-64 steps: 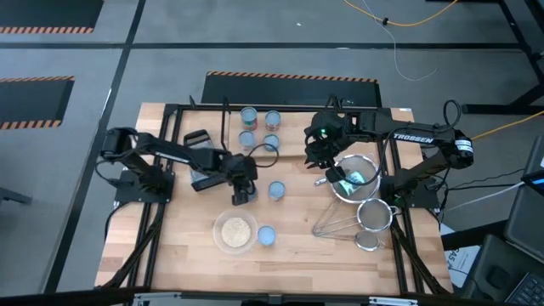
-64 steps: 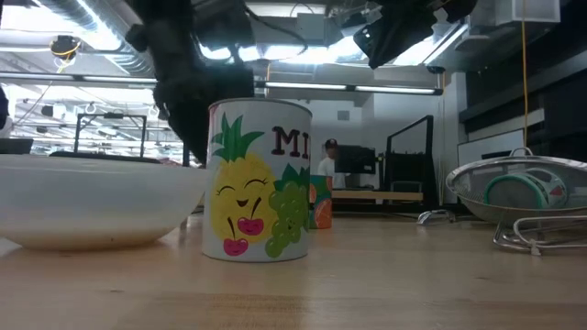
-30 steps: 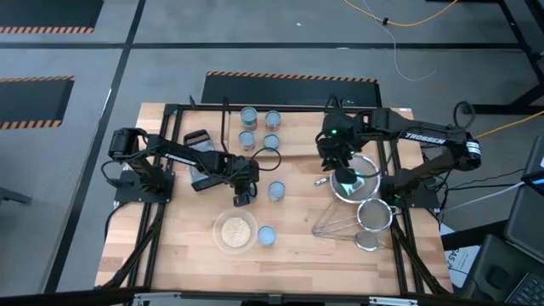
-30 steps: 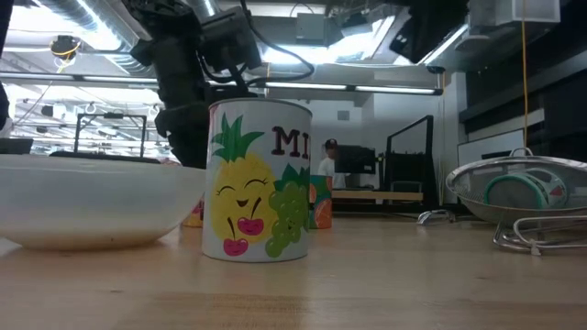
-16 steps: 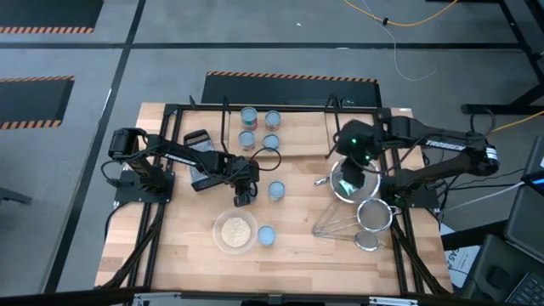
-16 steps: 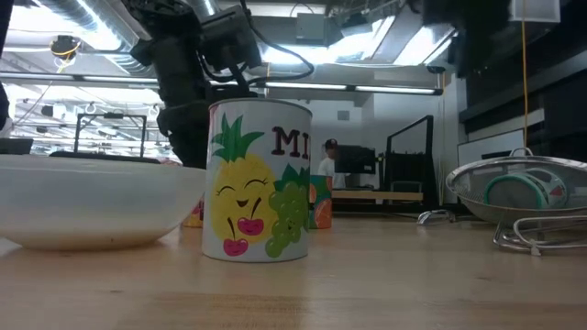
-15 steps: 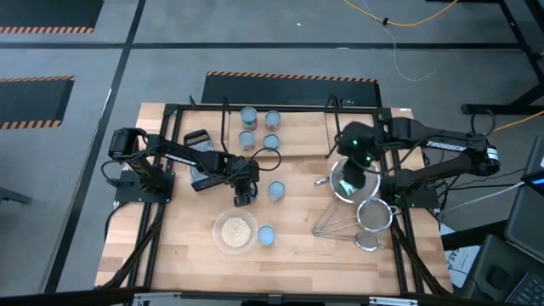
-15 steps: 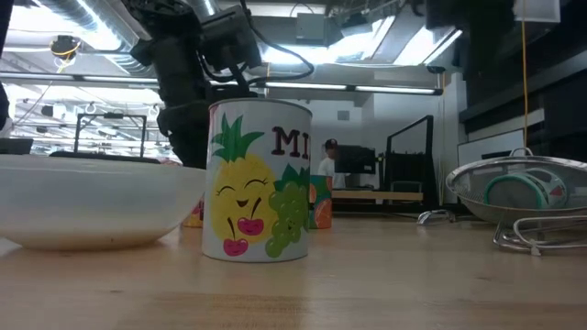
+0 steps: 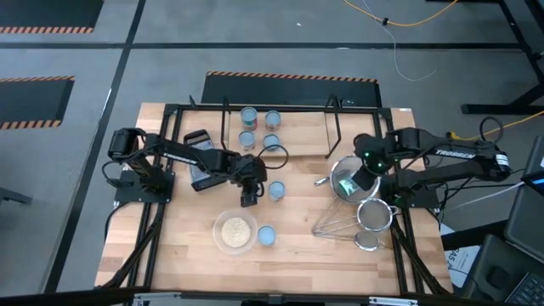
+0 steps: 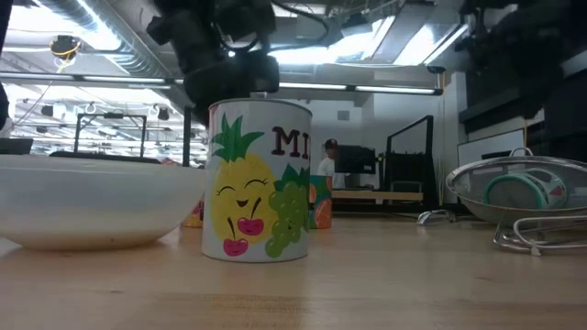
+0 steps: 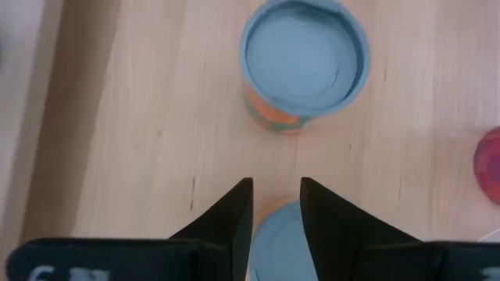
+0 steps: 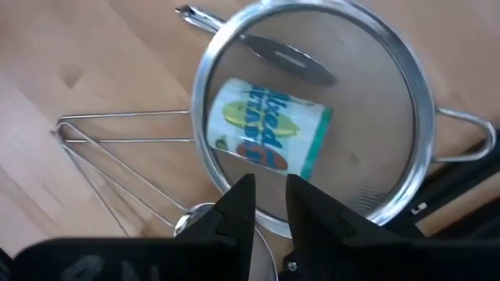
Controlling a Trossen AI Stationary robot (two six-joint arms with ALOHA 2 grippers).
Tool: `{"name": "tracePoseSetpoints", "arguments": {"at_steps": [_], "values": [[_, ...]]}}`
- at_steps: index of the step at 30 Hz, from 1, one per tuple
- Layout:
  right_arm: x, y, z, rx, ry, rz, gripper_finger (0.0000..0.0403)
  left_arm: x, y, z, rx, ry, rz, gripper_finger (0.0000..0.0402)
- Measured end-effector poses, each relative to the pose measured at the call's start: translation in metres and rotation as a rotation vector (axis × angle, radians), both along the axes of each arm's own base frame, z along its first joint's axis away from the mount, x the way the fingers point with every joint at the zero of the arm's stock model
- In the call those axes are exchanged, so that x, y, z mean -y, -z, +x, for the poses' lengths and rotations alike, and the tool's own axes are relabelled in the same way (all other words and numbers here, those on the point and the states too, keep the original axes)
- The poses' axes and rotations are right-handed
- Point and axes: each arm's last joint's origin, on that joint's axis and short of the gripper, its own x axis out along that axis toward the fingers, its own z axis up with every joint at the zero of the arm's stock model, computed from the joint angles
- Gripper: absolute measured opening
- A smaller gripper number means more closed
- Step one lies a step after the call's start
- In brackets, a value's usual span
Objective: Pick and place cans onto a shelf
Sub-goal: Put the white mixed vegetables can on the shelf
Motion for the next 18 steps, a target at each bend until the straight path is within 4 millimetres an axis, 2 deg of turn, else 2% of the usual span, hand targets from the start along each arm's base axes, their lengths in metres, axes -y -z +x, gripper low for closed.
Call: {"name": "tracePoseSetpoints", "arguments": {"at_steps": [7,18], "values": [[-0.001,0.015,-0.01,-0.038,0.059,0.013,0.0078,0.002,-0.013,0.007,0.037,0.043,0.024,0.0101],[0.002,0.048,-0.014,-0.099,0.122,0.012,0.0078,0.002,-0.014,0.008,0.04,0.042,0.024,0.0099]]}}
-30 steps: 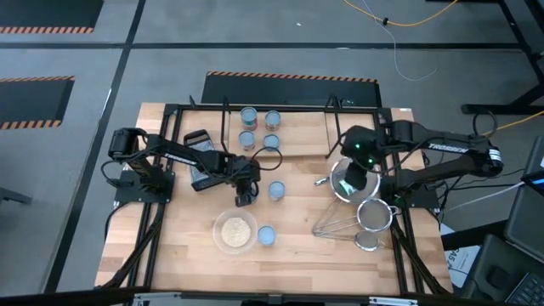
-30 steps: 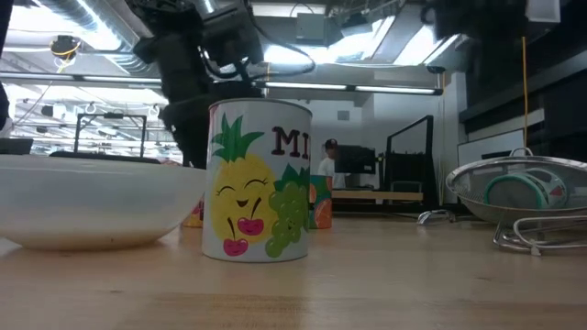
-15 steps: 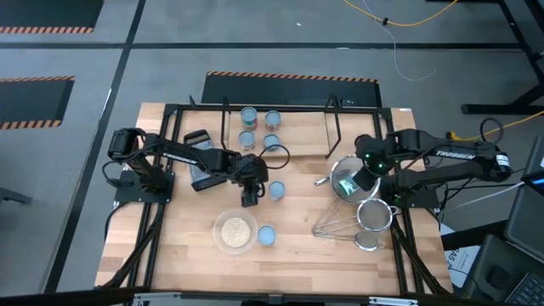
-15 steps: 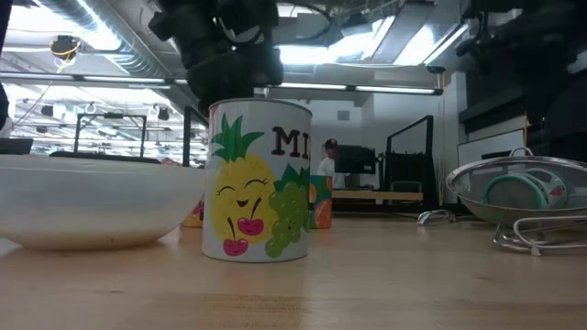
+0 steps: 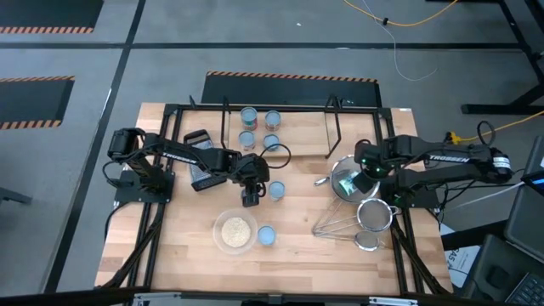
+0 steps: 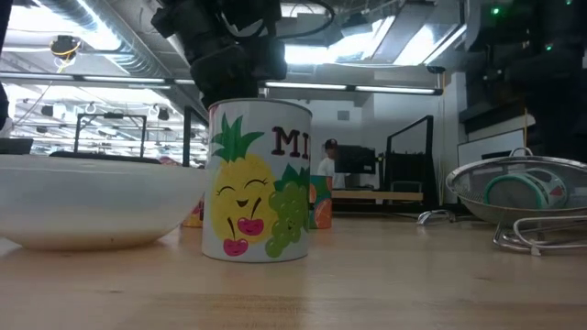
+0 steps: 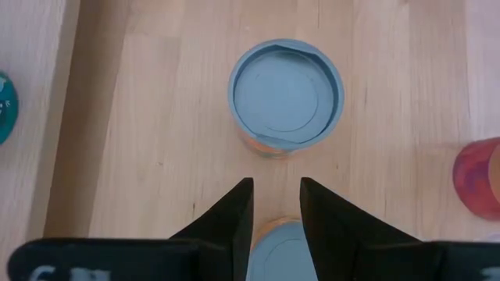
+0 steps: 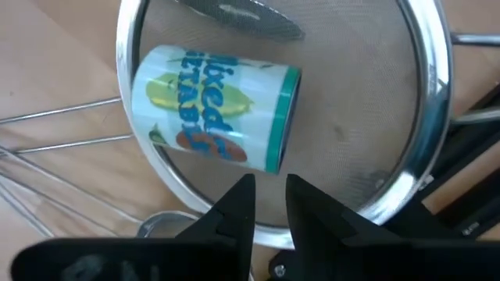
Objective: Pick and place cans onto a shelf
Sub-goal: Put the white mixed vegetables can on the shelf
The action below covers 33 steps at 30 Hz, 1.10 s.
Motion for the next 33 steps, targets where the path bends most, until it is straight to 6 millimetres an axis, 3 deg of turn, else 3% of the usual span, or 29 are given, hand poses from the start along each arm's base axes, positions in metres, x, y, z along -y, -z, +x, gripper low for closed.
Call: {"name": "tracePoseSetpoints", "arguments": {"at_steps": [17,30,33], "values": [[0.016,0.014,0.001,0.04,-0.008,-0.02,0.0078,0.0,0.0,0.0,0.001,0.0,0.0,0.0099],[0.016,0.015,0.001,0.041,-0.003,-0.017,0.0078,0.0,0.0,0.0,0.001,0.0,0.0,0.0099],[0.016,0.023,0.0,0.045,-0.001,-0.002,0.0078,0.0,0.0,0.0,0.001,0.0,0.0,0.0098]]}}
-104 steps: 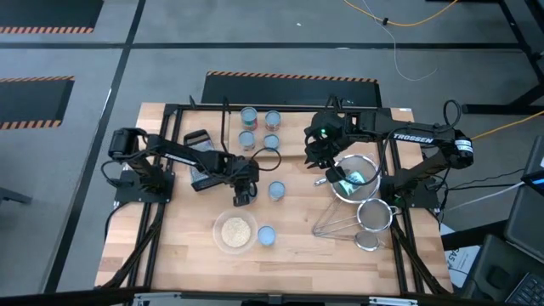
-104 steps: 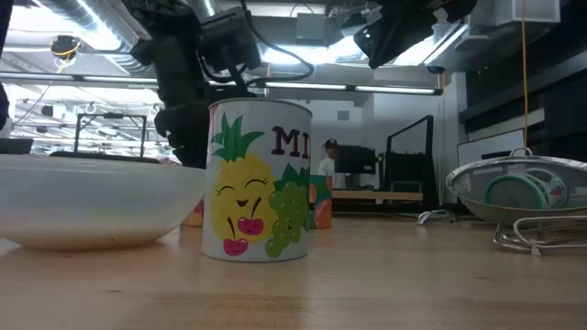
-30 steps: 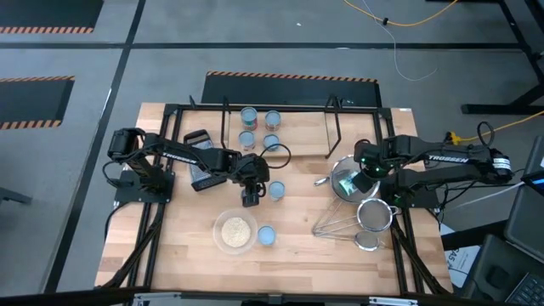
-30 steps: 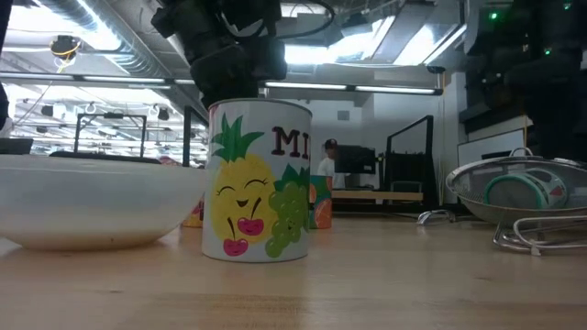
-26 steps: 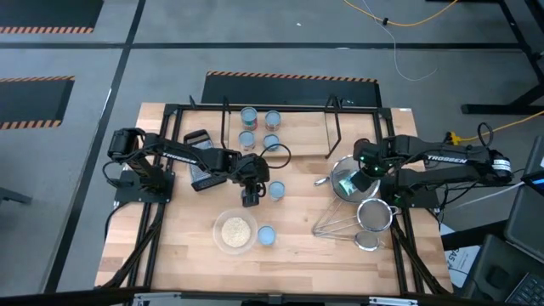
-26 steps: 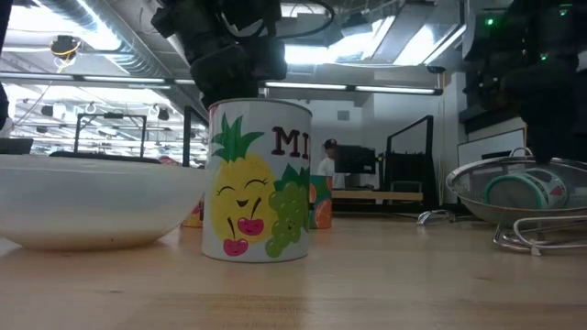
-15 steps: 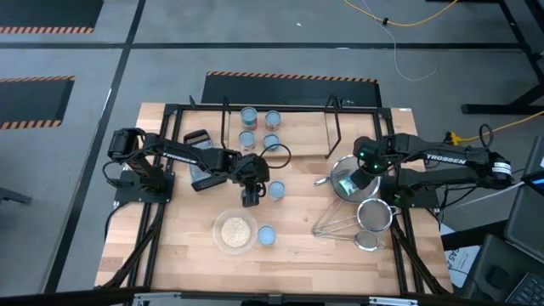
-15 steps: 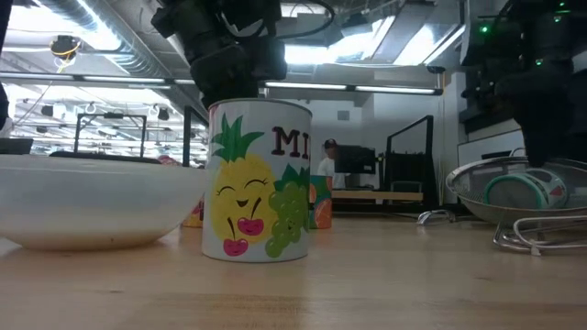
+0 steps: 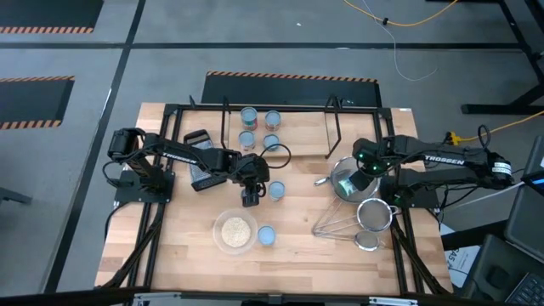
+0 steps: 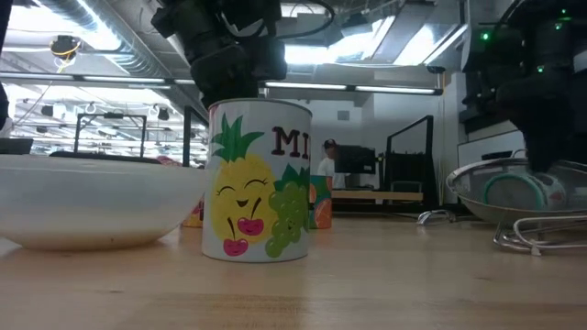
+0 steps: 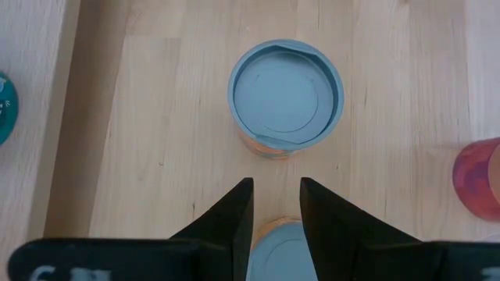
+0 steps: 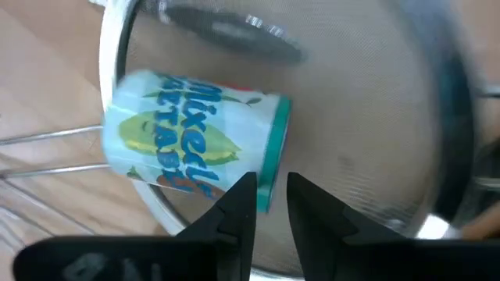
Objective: Pick and place cans onto a shelf
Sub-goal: Put the white mixed vegetables can on the shelf
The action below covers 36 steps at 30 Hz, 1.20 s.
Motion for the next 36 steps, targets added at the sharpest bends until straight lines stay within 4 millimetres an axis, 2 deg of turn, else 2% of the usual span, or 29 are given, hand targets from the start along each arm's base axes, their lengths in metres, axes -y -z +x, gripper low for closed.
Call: {"name": "tracePoseSetpoints", "arguments": {"at_steps": [6,9,19,26,30,36], "values": [[-0.003,0.023,0.0,0.047,-0.043,0.093,0.0078,0.0,0.0,0.0,0.0,0.0,0.0,0.0098],[-0.003,0.027,0.0,0.054,-0.044,0.09,0.0078,0.0,0.0,0.0,0.0,0.0,0.0,0.0098],[-0.002,0.025,0.004,0.096,-0.056,0.084,0.0078,0.0,0.0,0.0,0.001,0.0,0.0,0.0098],[0.0,0.004,0.013,0.18,-0.136,0.063,0.0078,0.0,-0.002,0.002,0.028,-0.001,0.0,0.0098],[0.002,0.0,0.016,0.195,-0.176,0.011,0.0078,0.0,-0.006,0.009,0.11,0.003,-0.006,0.0098],[0.004,0.0,0.015,0.165,-0.159,-0.067,0.0078,0.002,-0.022,0.023,0.327,0.055,-0.055,0.0098]]}}
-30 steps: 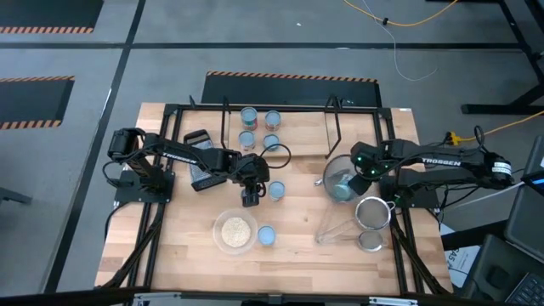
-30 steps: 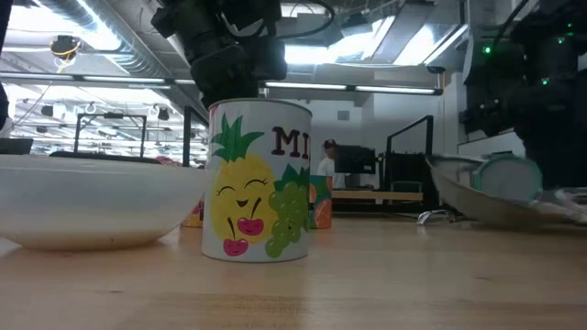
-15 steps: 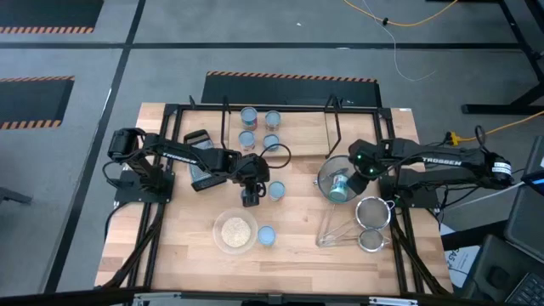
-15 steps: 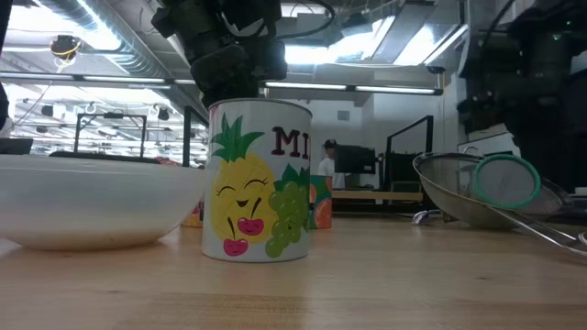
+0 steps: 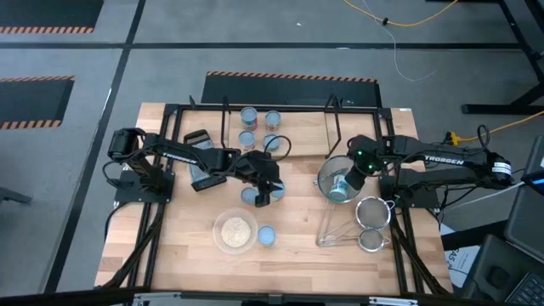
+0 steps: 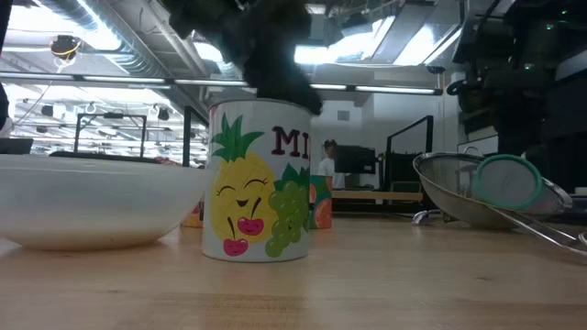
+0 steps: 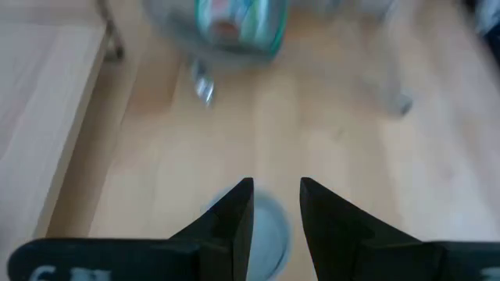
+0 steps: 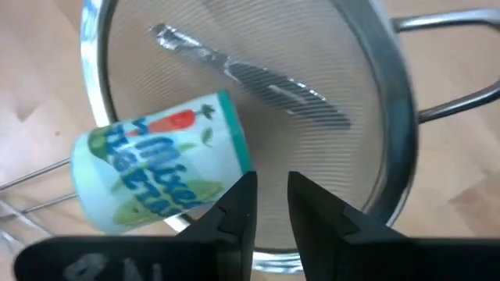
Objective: Pick and place cans onto a shelf
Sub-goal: Put the white mixed vegetables can on the shelf
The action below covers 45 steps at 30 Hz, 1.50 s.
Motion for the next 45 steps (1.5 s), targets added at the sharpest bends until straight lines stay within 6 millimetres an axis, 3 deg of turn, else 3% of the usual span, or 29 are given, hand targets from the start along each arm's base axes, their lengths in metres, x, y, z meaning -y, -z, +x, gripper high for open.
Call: {"name": "tracePoseSetpoints", "arguments": {"at_steps": [7,15,23,30,38,45], "values": [[0.003,0.002,0.005,-0.009,0.015,-0.047,0.0078,0.007,-0.015,0.01,0.189,0.063,-0.03,0.0098],[0.006,0.01,0.011,-0.045,0.028,-0.072,0.0078,0.022,-0.018,0.011,0.231,0.102,-0.033,0.0098],[0.012,0.018,0.012,-0.093,0.053,-0.055,0.0078,0.035,-0.015,0.032,0.391,0.159,0.005,0.0098],[0.014,0.018,0.012,-0.094,0.046,-0.059,0.0078,0.04,-0.015,0.081,0.441,0.2,0.061,0.0098],[0.014,0.018,0.012,-0.097,0.042,-0.06,0.0078,0.047,0.0,0.144,0.414,0.247,0.108,0.0098],[0.014,0.018,0.011,-0.098,0.039,-0.06,0.0078,0.035,0.023,0.176,0.39,0.317,-0.039,0.0098]]}}
